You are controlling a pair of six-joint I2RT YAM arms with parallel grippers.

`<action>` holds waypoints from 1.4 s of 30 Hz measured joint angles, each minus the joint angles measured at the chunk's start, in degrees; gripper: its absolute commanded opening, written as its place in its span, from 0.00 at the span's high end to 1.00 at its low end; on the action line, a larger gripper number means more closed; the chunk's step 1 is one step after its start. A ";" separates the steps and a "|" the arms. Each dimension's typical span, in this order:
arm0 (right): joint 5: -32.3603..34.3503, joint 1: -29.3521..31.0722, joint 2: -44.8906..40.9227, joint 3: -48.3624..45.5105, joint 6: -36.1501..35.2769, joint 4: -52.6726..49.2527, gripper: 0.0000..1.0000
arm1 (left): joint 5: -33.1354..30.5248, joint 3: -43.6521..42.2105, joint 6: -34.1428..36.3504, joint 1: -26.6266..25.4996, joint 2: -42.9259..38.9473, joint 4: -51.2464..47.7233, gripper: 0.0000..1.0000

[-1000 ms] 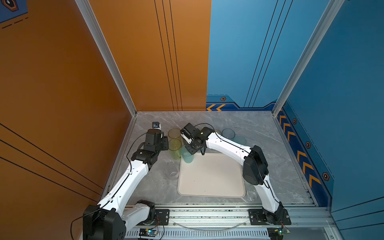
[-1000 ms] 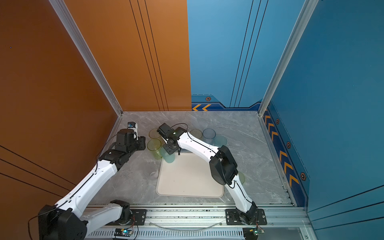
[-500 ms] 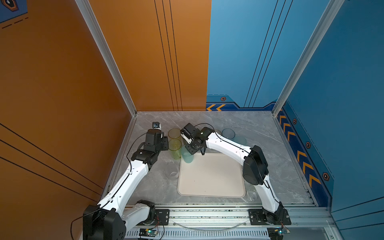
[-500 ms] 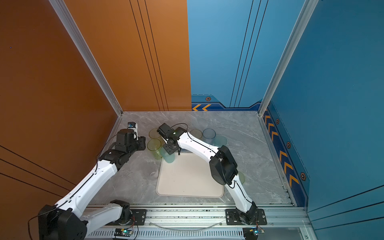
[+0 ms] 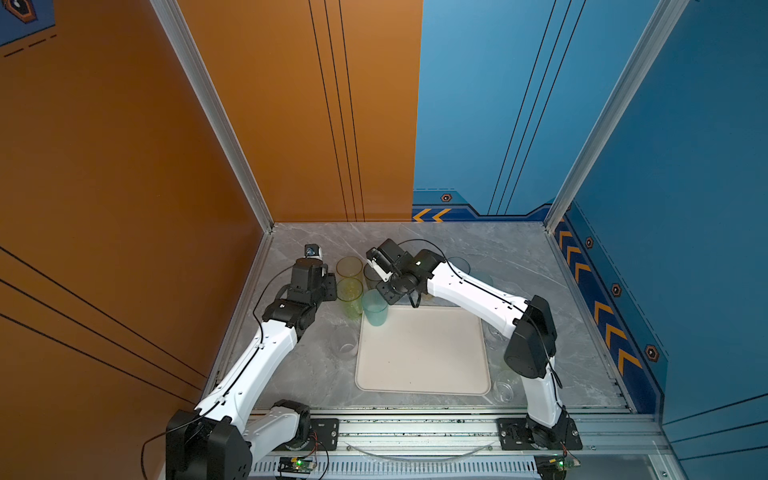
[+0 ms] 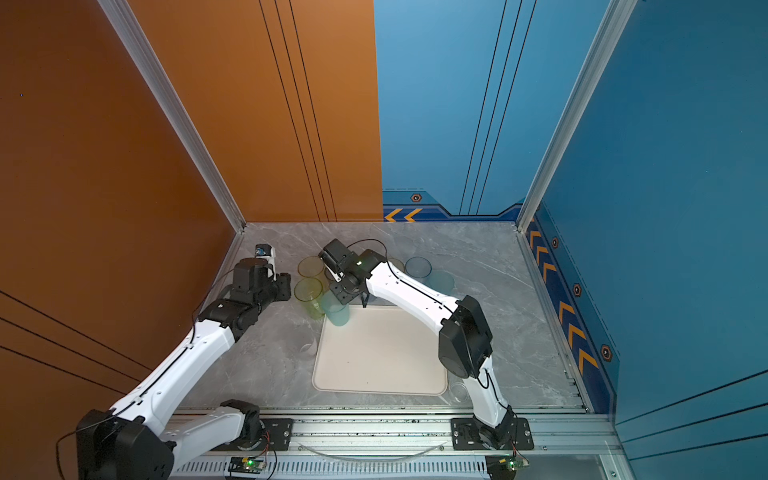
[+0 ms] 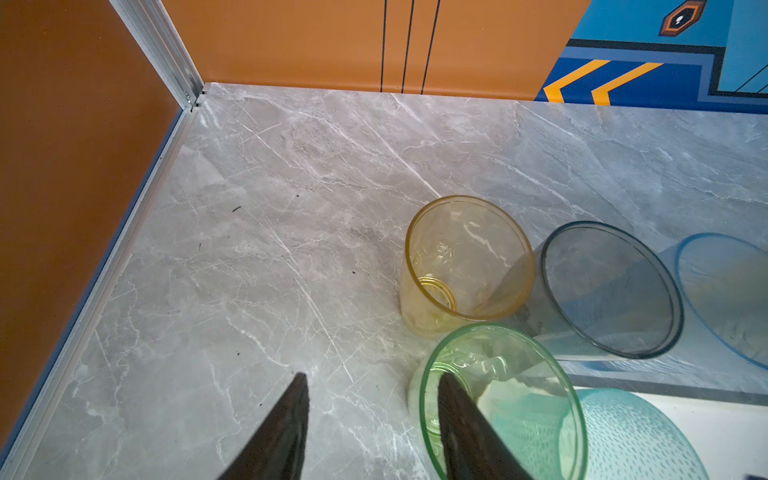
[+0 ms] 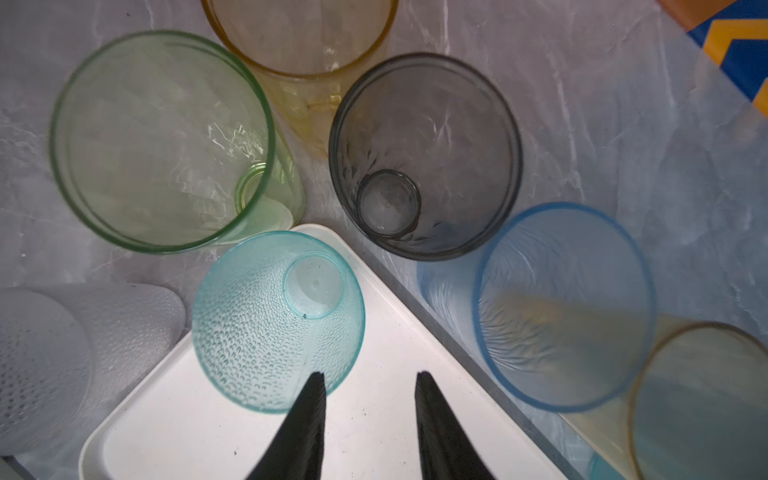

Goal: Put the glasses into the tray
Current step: 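Lower the teal cup onto the tray and open the right gripper, then move the right gripper back toward the second teal cup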

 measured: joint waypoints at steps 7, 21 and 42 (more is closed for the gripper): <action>1.97 -1.57 -10.08 -8.72 1.25 1.84 0.62 | -2.62 -0.02 0.92 -2.12 0.00 0.00 0.49; 6.97 -27.54 -29.94 -30.40 8.07 4.24 0.66 | -3.91 -0.20 1.25 -2.89 0.46 0.07 0.50; -5.05 -41.57 -25.14 -35.23 9.94 7.37 0.78 | -3.91 -0.15 1.27 -3.80 2.21 0.13 0.49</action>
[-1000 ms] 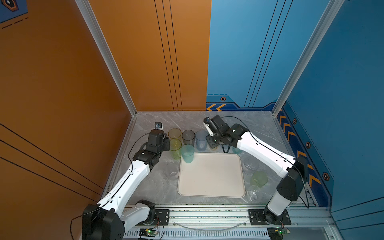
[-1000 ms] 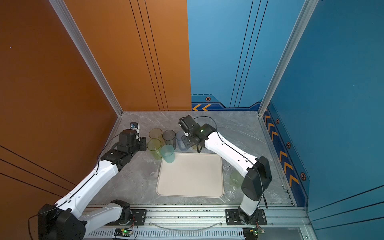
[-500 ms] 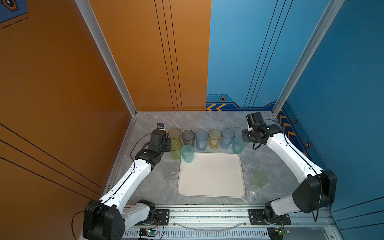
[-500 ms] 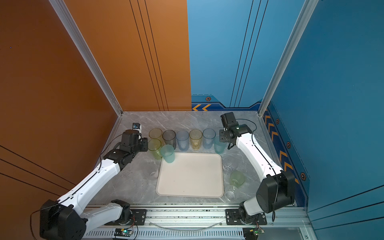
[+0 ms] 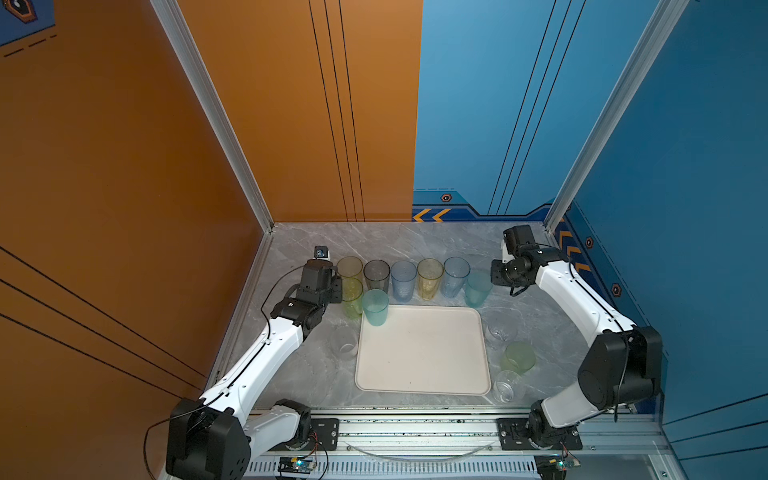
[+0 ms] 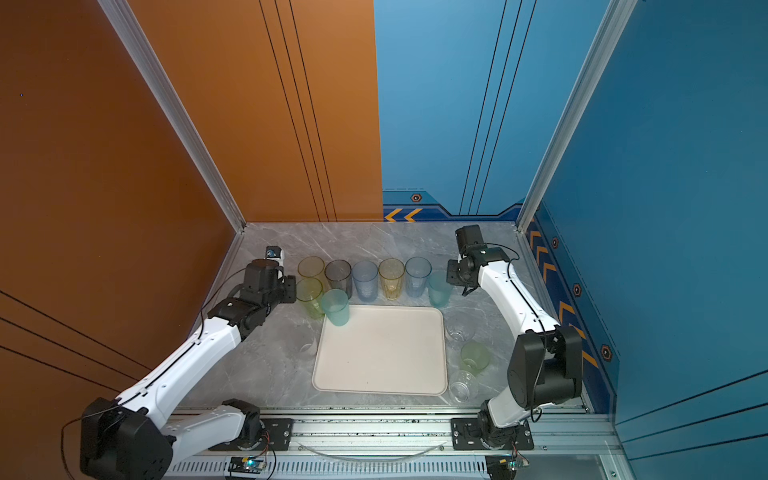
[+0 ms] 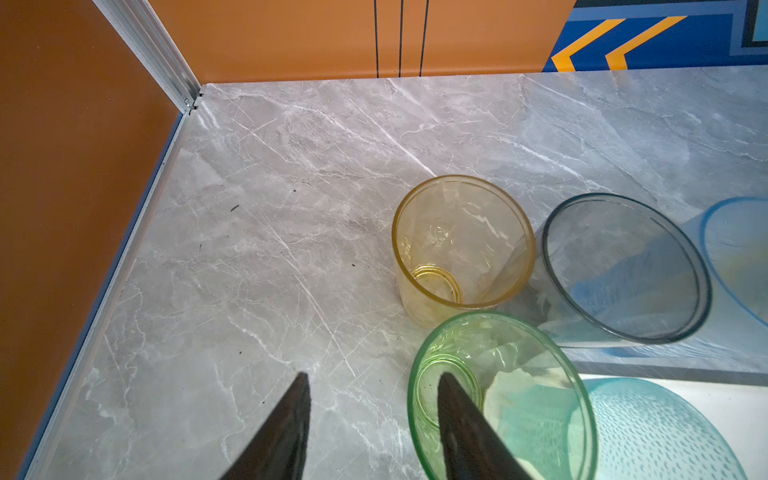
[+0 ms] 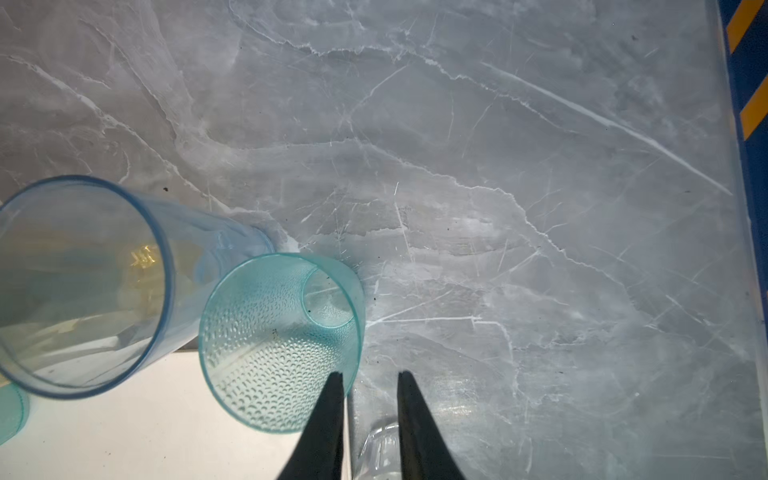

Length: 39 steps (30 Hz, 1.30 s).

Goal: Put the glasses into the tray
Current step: 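Move the right gripper back toward the second teal cup, then grasp the second teal dimpled cup with the right gripper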

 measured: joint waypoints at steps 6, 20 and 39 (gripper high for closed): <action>-1.25 -0.04 2.25 0.00 0.00 0.70 0.78 | -0.02 0.07 0.00 -0.22 0.42 -0.02 0.49; -2.16 -0.96 5.62 0.00 -0.04 1.77 0.81 | -0.02 0.48 0.02 -0.33 0.46 -0.04 0.50; -2.60 -1.05 8.74 0.02 -0.11 2.21 0.96 | -0.04 0.74 0.00 -0.33 0.57 -0.09 0.50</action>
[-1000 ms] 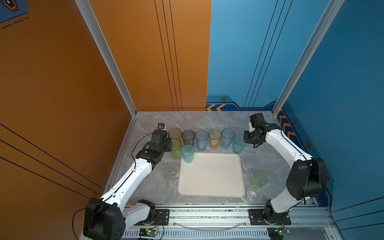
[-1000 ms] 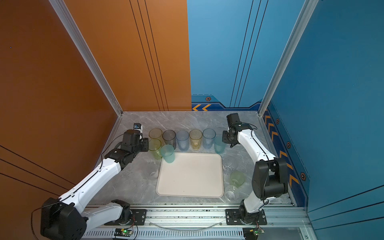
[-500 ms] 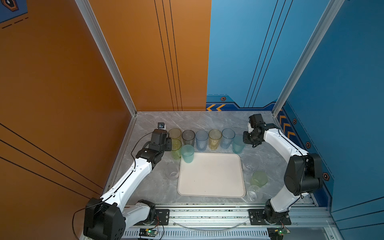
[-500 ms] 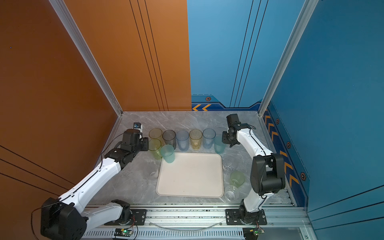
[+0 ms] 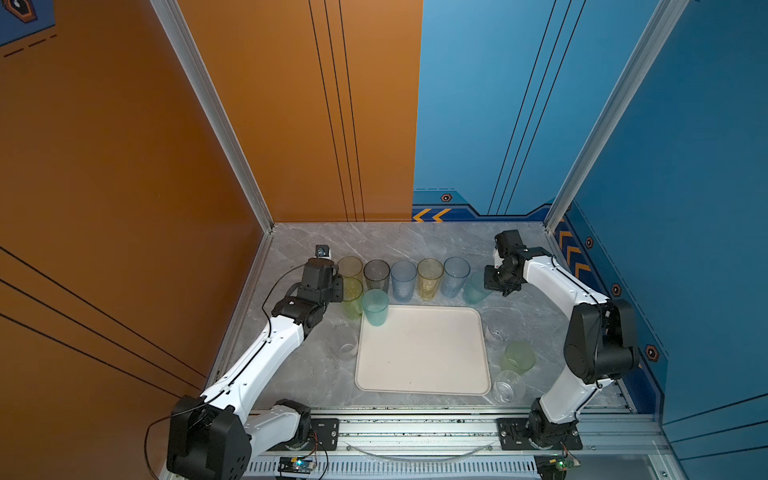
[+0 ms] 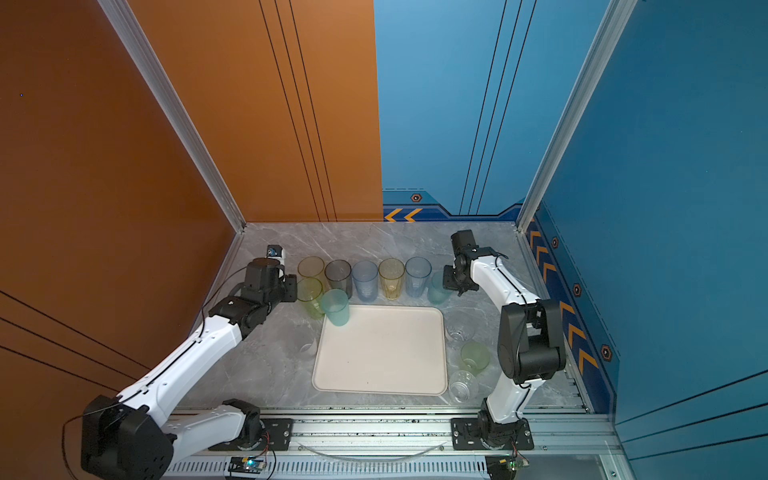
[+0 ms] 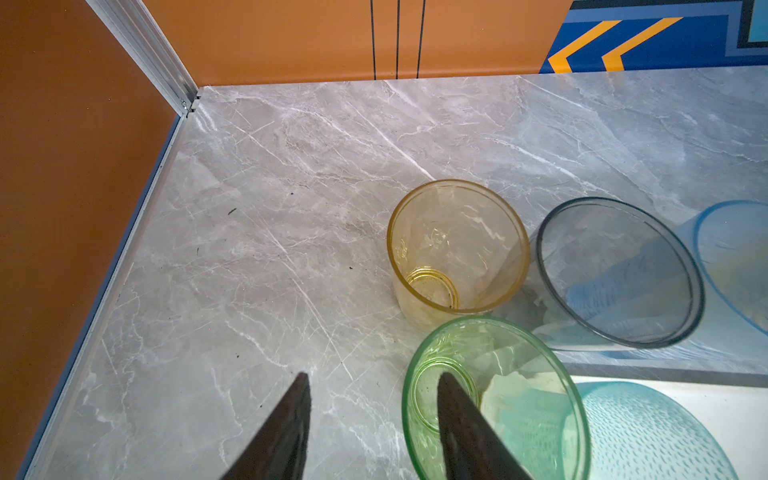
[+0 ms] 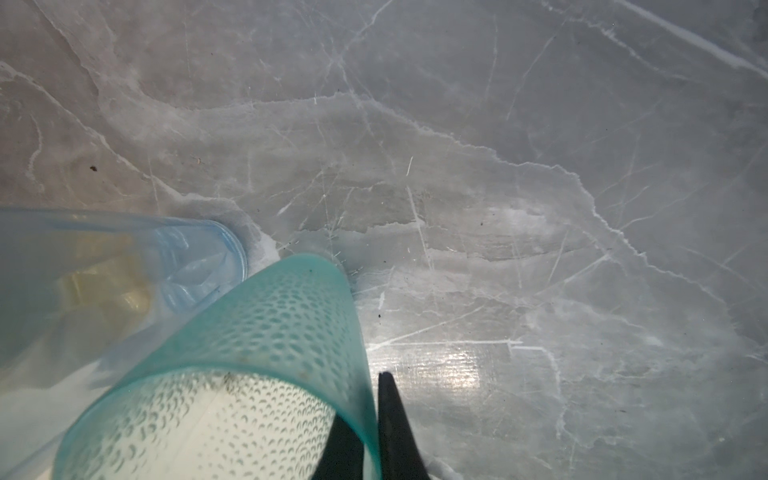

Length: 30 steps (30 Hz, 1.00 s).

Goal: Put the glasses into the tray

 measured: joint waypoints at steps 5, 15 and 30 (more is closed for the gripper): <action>0.35 -0.50 -1.27 -0.13 -0.17 0.00 1.00 | 0.00 0.00 0.02 0.00 0.00 0.00 0.50; 3.48 -1.40 -16.26 -1.53 -1.09 -1.03 1.00 | -0.26 0.00 0.00 -0.48 0.00 -0.02 0.50; 5.18 23.15 -20.83 6.43 -4.66 -9.57 1.00 | -1.16 0.72 -0.04 -2.54 0.11 -0.02 0.50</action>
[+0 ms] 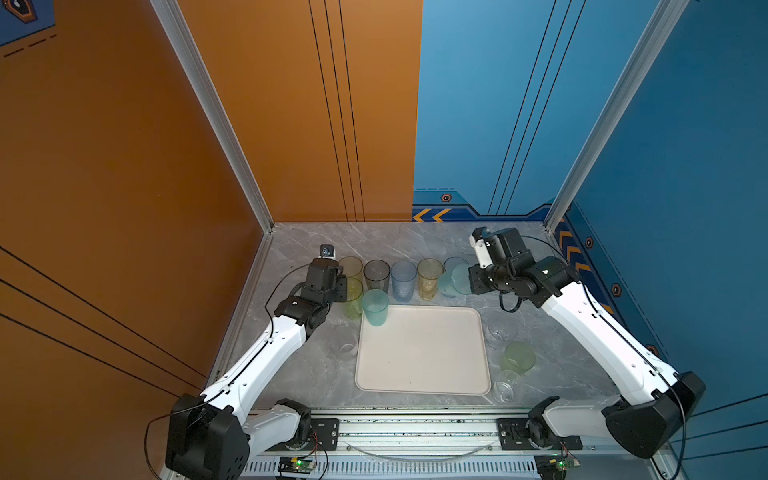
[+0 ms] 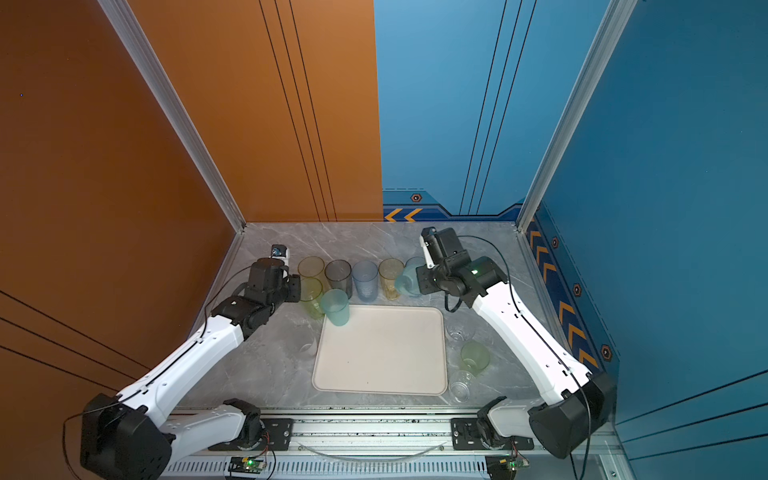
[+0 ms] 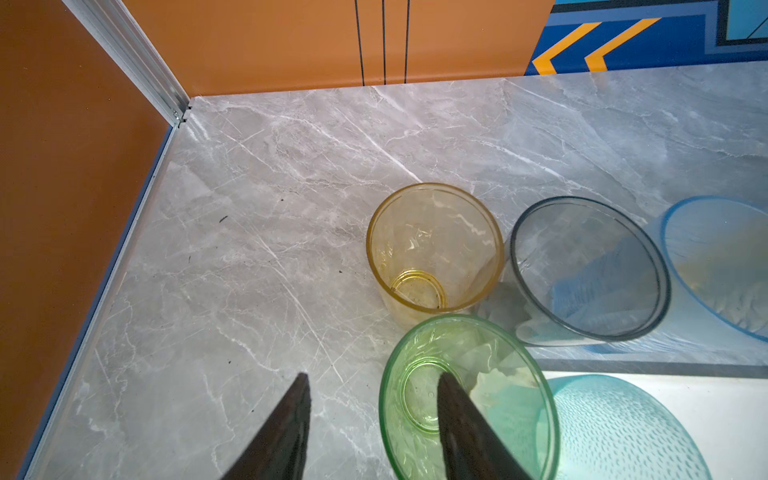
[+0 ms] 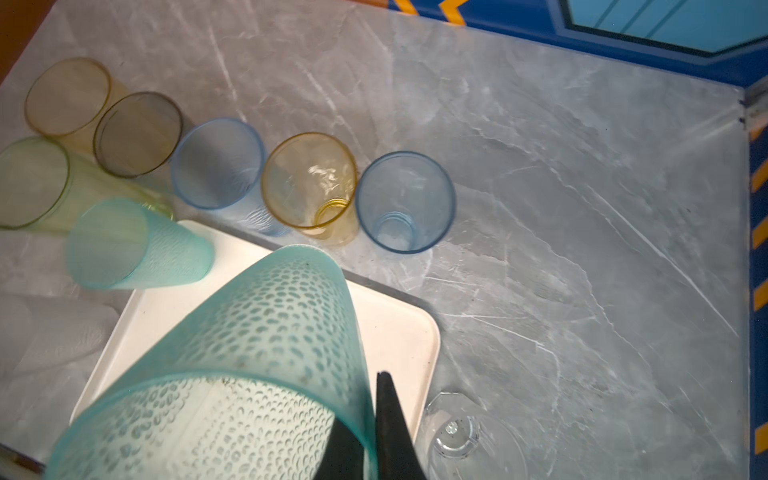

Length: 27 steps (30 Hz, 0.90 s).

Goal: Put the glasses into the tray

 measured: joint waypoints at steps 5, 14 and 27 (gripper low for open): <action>0.59 5.20 7.58 2.03 -0.68 -0.85 1.00 | -0.11 0.33 0.00 -0.48 0.02 0.00 0.50; 0.76 10.95 21.03 8.94 -2.23 -2.27 1.00 | -0.17 0.46 0.02 -0.48 0.39 -0.02 0.49; 0.81 12.87 33.46 19.26 -4.44 -4.94 1.00 | -0.39 0.48 0.48 -0.48 0.85 -0.61 0.49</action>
